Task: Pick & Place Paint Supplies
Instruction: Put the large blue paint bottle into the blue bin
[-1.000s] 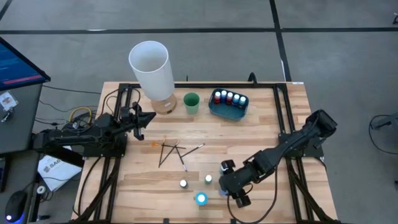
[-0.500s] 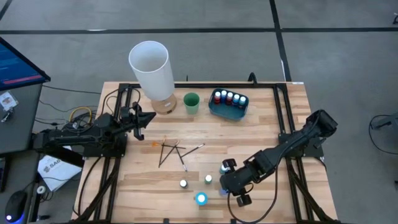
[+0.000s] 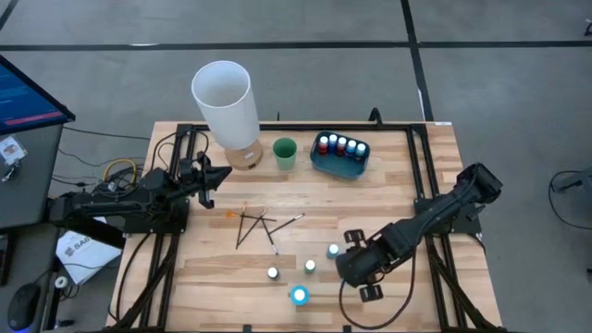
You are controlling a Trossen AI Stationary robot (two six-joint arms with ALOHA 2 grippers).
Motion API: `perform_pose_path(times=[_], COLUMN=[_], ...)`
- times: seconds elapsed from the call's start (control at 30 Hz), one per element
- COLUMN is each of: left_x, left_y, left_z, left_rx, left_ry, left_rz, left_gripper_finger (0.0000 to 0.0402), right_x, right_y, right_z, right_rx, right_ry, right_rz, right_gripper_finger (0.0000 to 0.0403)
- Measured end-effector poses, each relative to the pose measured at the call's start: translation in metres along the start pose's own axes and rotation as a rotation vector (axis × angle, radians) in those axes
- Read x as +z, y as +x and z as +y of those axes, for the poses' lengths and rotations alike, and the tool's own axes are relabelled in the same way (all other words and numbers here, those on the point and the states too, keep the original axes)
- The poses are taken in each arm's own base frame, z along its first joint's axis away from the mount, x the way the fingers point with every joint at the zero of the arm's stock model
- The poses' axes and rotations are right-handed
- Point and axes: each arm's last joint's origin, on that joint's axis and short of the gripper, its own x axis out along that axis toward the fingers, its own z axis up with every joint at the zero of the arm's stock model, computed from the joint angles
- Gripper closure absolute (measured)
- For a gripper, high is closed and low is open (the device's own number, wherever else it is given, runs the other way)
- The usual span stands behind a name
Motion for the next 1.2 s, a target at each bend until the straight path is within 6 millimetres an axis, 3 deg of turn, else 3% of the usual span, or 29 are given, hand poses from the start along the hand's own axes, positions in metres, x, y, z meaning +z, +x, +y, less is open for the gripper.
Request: perform_pose_path(times=[0.23, 0.57, 0.87, 1.03, 1.2], left_x=[0.0, 0.0, 0.0, 0.0, 0.001], left_y=[0.0, 0.0, 0.0, 0.0, 0.0], left_z=[0.0, 0.0, 0.0, 0.0, 0.0], left_rx=[0.0, 0.0, 0.0, 0.0, -0.001], left_ry=[0.0, 0.0, 0.0, 0.0, -0.001], left_rz=[0.0, 0.0, -0.001, -0.003, -0.007], left_gripper_finger=[0.0399, 0.0399, 0.0399, 0.0399, 0.0399], right_x=[-0.013, -0.034, -0.042, -0.035, -0.028], right_y=[-0.014, -0.092, -0.138, -0.147, -0.137], right_z=[-0.013, -0.05, -0.128, -0.179, -0.229], right_rx=[-0.135, -0.235, -0.445, -0.474, -0.424], right_ry=[0.009, 0.081, 0.154, 0.172, 0.19], right_rz=[0.083, -0.146, -0.305, -0.38, -0.387], right_gripper_finger=[0.0277, 0.0274, 0.0284, 0.0273, 0.0282])
